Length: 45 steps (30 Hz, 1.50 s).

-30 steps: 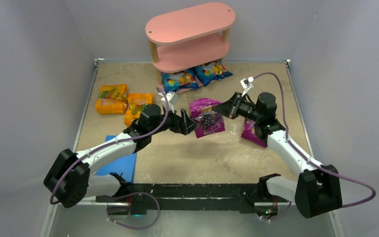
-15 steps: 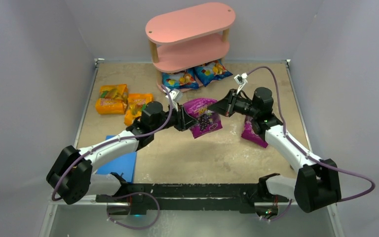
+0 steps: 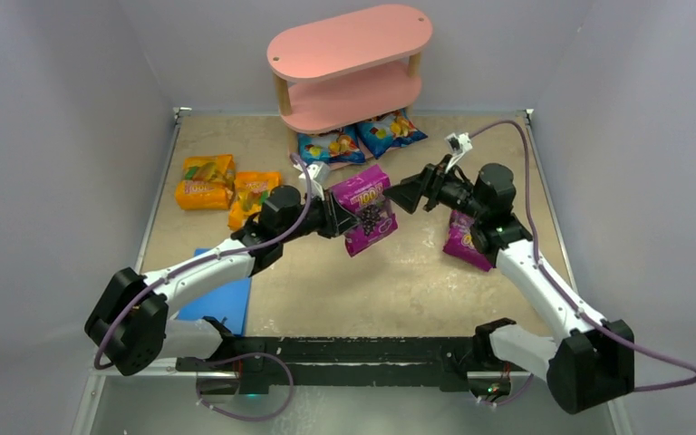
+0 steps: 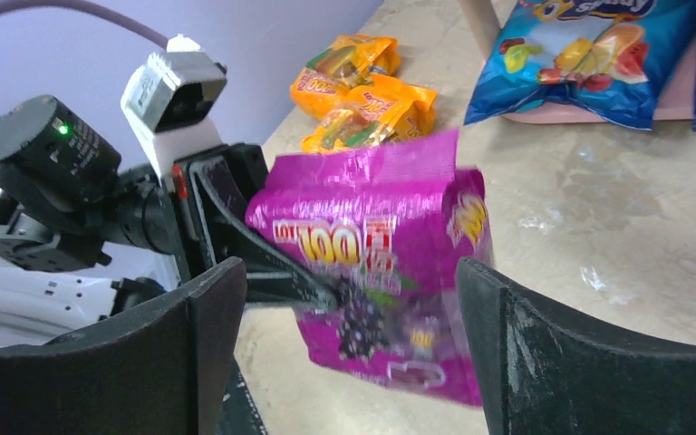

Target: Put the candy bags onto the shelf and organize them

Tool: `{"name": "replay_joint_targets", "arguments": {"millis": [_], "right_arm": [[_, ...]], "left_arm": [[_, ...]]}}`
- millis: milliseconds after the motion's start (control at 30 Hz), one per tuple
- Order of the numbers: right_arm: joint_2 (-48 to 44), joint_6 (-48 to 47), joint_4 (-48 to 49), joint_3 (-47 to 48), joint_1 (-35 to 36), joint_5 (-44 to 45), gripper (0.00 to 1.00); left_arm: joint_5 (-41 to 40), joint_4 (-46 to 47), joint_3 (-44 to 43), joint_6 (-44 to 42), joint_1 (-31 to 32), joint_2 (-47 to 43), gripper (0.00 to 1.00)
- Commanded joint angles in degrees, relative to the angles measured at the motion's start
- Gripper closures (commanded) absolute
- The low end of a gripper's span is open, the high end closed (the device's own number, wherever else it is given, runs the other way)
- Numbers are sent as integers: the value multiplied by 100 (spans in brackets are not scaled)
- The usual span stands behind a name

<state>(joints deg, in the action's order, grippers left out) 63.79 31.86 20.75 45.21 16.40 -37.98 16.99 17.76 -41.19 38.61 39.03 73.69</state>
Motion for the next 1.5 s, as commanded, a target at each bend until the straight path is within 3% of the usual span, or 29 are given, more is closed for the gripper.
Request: {"name": "replay_joint_targets", "arguments": {"millis": [0,167,400,567,700,867,1100,1233,1367,1467], "right_arm": [[-593,-111,146,-539,-7,656,10],[-942,521,981,-1506,-34,548,4],[-1001,1706,3231,-2767,-38,267,1],[-777,2436,4680,-3004,-32,165,1],[-646,2421,4640,-2704,-32,339,1],[-275,2427,4255,-2354,-32,537,2],[148,3257,5470,-2352,-32,797,5],[339,3649,5808,-2210,-32,900,14],[445,3926,6210,-2168,-23,968,39],[448,4073,6467,-2064,-18,892,49]], "left_arm": [[-710,585,-600,338,-9,-444,100],[-877,581,-918,402,-2,-290,100],[-713,838,-1234,554,-9,-224,100],[-235,1238,-1271,759,-4,-127,100],[287,1762,-1223,903,0,-67,100],[249,1926,-1232,894,9,-176,100],[450,2280,-1259,981,42,-68,100],[355,2269,-1233,987,62,-3,100],[139,2095,-1257,911,77,108,100],[28,1820,-1325,874,84,255,100]]}}
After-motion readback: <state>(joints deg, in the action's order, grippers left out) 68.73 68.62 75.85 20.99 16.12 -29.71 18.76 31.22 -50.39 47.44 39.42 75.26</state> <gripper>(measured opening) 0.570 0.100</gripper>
